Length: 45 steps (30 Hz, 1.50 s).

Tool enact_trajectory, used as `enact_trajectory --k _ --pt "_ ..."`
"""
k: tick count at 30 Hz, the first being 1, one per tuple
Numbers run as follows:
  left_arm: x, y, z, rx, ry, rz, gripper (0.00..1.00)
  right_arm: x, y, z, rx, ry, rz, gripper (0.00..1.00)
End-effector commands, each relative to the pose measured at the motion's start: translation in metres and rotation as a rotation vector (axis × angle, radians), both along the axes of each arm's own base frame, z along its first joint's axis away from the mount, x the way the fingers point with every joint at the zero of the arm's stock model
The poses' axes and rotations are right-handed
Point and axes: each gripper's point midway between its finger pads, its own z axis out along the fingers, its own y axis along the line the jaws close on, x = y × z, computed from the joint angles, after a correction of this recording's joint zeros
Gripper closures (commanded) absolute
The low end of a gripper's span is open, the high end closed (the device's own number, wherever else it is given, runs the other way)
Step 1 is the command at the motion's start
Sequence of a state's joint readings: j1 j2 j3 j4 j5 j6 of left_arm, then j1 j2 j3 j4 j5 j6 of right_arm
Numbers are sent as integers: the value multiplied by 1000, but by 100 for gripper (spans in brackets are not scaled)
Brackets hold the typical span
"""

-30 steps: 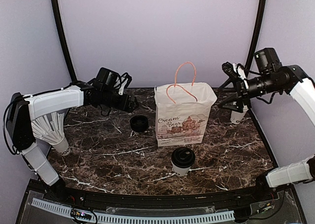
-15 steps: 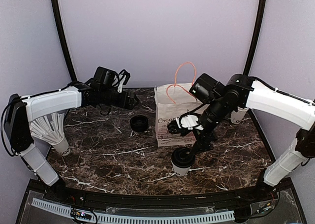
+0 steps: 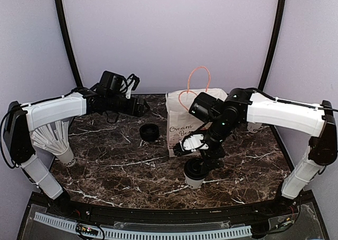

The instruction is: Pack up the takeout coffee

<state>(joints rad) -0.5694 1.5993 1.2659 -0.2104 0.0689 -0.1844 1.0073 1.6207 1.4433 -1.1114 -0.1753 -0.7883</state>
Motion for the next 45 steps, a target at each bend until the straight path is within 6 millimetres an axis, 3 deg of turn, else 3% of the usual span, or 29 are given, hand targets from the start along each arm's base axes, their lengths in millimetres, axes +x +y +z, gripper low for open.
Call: enact_trajectory --k 1,9,45 --pt "-6 3 22 -32 -30 -4 8 1 9 6 23 -17 25 1" --pt "-6 3 19 -24 -22 -7 8 -13 2 -15 -96 44 48 3" --pt "-7 -1 11 -12 13 -26 8 -9 7 -21 -87 -56 12 31"
